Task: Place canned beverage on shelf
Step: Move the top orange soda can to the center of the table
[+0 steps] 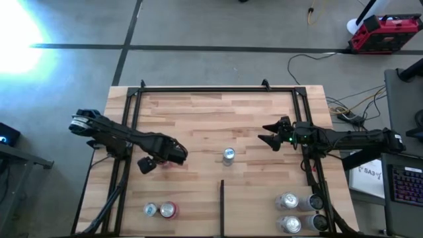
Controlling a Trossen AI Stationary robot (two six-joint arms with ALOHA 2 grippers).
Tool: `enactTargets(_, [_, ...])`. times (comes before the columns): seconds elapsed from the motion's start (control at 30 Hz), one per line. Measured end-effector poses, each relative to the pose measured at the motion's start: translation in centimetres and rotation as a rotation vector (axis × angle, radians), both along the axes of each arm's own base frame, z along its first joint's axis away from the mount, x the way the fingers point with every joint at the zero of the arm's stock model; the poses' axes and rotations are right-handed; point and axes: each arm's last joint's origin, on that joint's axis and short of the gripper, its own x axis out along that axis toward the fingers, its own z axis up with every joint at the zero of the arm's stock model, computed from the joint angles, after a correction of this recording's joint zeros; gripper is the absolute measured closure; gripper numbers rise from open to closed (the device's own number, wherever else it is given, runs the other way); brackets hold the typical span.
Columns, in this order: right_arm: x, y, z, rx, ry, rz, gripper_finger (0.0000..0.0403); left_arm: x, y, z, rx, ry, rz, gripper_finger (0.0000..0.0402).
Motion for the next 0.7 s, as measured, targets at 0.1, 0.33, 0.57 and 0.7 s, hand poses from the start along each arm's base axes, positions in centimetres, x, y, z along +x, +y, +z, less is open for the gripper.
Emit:
enactTargets(0.1, [0.0,0.0,0.0,0.000,0.000,0.000,0.0003,0.1,0.0,-0.2,-0.008,-0.007,-0.060,0.0077])
enactTargets(0.33, [0.0,0.0,0.0,0.000,0.000,0.000,0.0003,0.3,0.0,-0.2,-0.022,-0.015,-0.279,0.0122])
enactTargets(0.57, [0.0,0.0,0.0,0.000,0.000,0.000,0.0003,1.8,0.0,0.3,-0.029,-0.097,-0.426,0.0122])
enactTargets(0.7, [0.0,0.0,0.0,0.000,0.000,0.000,0.0003,3.3,0.5,0.4,-0.023,-0.074,-0.494,0.0122])
